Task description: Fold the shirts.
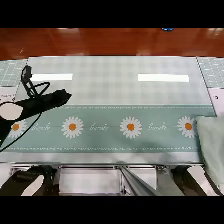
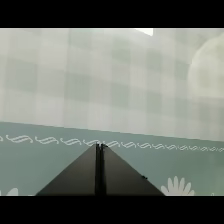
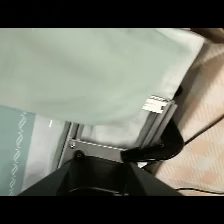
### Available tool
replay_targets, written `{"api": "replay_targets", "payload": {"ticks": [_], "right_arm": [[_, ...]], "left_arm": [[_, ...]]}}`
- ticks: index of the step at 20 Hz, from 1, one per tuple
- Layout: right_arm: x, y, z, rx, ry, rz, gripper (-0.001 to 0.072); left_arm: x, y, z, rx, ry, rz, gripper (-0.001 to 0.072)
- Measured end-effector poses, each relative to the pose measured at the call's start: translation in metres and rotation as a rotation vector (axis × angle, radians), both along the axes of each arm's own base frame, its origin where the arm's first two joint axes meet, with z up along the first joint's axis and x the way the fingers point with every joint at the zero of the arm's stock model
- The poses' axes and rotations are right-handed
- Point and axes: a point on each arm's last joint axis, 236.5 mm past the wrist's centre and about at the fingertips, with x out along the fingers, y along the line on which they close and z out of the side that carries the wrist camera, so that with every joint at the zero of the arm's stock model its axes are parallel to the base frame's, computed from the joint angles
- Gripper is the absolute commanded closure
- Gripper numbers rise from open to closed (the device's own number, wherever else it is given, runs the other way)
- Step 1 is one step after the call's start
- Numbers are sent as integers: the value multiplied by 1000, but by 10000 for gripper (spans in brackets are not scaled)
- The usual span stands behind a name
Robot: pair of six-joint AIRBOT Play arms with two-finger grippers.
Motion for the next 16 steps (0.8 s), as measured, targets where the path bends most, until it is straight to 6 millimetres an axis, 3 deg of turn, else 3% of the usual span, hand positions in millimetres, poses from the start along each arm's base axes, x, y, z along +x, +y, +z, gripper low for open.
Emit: {"api": "replay_targets", "payload": {"ticks": [2,4,6,7,9,11,12,14,16], "right_arm": [[7,-11,0,-51,-33,4,668],[52,-22,3,-106,-211,61,690],[129,-23,19,-170,-465,212,690],[178,-14,35,-203,-608,328,690],[266,33,64,-226,-821,587,690],[329,108,73,-187,-908,847,690],[349,144,65,-161,-895,960,690],[369,206,30,-110,-777,1139,690],[371,239,-14,-90,-601,1239,690]], "left_arm": [[12,-1,4,16,-16,-13,685],[30,-3,22,25,-59,-23,685],[51,-8,53,31,-126,-43,686],[60,-13,72,34,-162,-64,686],[76,-30,109,39,-222,-129,686],[86,-47,128,77,-242,-211,686],[89,-54,126,102,-223,-245,686],[87,-60,97,166,-107,-298,686],[82,-58,62,223,12,-322,685]]}}
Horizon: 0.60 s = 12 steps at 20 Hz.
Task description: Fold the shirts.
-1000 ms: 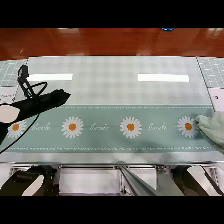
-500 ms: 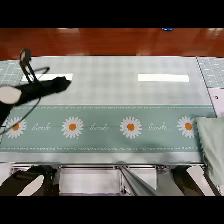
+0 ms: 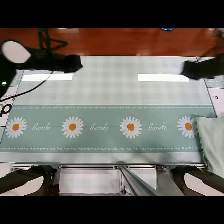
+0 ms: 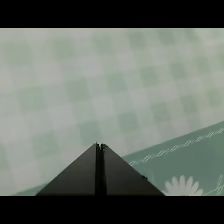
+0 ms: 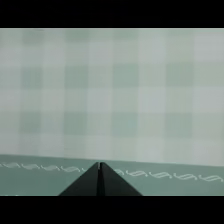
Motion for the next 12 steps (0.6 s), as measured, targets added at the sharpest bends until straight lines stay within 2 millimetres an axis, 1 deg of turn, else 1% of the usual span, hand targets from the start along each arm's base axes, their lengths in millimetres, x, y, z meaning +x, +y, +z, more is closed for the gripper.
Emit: {"api": "replay_targets", "payload": {"ticks": [1,2,3,5,8,12], "right_arm": [[-1,8,-16,-36,53,12,690],[-4,14,-31,-73,102,22,690],[-7,16,-42,-102,139,27,690],[-10,19,-54,-143,182,32,689],[-14,20,-63,-176,218,33,689],[-16,19,-66,-193,234,31,690]], "left_arm": [[-3,2,-14,31,44,-2,685],[-4,4,-23,49,71,-1,685],[-6,7,-30,67,93,-1,685],[-9,10,-39,91,123,-2,685],[-11,13,-46,108,148,-1,685],[-11,14,-49,118,156,-1,685]]}}
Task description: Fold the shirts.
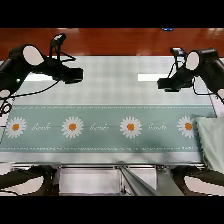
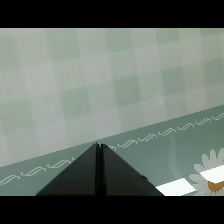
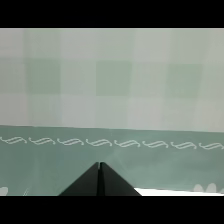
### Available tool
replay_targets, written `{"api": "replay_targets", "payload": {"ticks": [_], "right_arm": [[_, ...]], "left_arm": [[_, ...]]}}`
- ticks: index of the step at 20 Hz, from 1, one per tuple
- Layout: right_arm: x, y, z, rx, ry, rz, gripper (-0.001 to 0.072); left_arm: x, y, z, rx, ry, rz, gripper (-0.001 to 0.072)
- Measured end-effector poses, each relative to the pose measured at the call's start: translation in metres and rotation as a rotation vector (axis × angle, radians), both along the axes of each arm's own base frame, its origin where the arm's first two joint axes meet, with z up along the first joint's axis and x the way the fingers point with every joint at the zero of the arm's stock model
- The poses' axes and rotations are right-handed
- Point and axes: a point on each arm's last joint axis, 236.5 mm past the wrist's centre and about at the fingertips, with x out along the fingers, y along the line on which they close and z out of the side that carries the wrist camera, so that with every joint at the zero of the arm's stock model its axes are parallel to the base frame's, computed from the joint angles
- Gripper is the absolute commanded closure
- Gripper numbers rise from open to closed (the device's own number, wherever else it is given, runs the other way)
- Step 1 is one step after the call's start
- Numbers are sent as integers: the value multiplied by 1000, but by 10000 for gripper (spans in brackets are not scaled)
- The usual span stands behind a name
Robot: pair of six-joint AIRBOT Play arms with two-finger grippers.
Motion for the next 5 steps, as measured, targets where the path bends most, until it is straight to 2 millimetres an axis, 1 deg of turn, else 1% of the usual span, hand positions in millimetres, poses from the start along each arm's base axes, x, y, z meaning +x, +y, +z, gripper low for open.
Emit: {"api": "replay_targets", "payload": {"ticks": [5], "right_arm": [[-1,0,-1,-7,5,0,690]], "left_arm": [[0,1,-1,3,2,0,685]]}}
